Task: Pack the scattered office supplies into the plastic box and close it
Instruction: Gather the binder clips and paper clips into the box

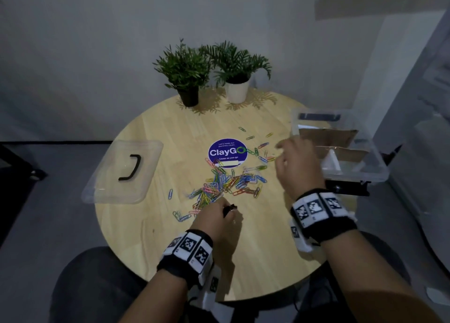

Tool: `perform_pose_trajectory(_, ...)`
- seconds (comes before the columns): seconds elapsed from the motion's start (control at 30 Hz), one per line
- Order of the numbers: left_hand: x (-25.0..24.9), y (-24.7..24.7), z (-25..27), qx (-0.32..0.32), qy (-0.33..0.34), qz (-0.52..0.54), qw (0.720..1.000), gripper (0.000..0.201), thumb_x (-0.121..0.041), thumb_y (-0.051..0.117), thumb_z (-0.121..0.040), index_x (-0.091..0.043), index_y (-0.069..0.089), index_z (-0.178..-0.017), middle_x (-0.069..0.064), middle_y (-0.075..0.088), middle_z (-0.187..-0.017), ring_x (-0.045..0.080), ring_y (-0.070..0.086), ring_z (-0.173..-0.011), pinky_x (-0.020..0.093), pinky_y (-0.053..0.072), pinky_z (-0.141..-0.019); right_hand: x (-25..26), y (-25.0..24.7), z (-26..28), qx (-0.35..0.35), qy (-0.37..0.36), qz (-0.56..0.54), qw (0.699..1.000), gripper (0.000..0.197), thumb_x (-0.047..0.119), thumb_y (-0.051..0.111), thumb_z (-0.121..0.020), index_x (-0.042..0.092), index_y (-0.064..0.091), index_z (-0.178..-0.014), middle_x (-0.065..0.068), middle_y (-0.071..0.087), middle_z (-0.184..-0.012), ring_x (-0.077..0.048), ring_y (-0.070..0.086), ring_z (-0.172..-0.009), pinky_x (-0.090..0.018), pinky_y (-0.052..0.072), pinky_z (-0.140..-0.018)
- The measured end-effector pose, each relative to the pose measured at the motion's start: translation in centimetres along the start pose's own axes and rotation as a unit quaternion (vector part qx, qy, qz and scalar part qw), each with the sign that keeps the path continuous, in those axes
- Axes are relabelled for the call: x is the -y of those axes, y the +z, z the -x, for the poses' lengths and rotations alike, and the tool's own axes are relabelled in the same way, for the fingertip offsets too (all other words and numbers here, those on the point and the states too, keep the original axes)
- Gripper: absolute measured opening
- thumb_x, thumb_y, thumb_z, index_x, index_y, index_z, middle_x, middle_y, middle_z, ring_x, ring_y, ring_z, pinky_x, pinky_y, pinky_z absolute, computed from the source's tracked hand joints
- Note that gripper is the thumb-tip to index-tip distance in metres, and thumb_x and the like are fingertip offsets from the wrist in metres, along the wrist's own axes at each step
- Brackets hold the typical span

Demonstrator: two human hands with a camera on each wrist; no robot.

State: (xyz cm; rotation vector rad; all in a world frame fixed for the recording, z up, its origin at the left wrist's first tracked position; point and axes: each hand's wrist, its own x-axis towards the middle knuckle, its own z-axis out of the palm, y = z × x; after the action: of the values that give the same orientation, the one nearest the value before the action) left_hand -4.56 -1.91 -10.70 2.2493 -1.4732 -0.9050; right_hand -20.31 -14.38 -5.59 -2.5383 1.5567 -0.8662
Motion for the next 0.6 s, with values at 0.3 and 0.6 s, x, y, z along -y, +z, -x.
perform_pose_trajectory(0.3, 3.4, -2.4, 0.4, -0.039, -0.009, -0.009, 0.999, 0.028, -0.033, 0.049, -0.096, -0.011, 0.055, -0.113, 0.011, 0.068, -0.11, 0.028, 0.062, -0.1, 0.031, 0.045, -0.078, 1.7, 9.6, -1.7, 0.33, 0.207, -0.001, 0.921, 0.041, 0.031, 0.055, -0.091, 0.003, 0.05, -0.121, -0.018, 0.054, -0.124, -0.035, 0.059, -0.106, -0.037, 0.048, -0.084)
perform_pose_trajectory(0.6, 3.3, -2.5, 0.8, -0.032, 0.009, -0.013, 0.999, 0.025, -0.032, 0.049, -0.096, -0.012, 0.054, -0.111, 0.009, 0.068, -0.107, 0.027, 0.062, -0.099, 0.03, 0.043, -0.075, 2.8, 6.2, -1.9, 0.318, 0.147, 0.046, 0.935, 0.028, 0.007, 0.051, -0.091, 0.0, 0.054, -0.118, -0.018, 0.06, -0.12, -0.033, 0.063, -0.106, -0.036, 0.051, -0.085)
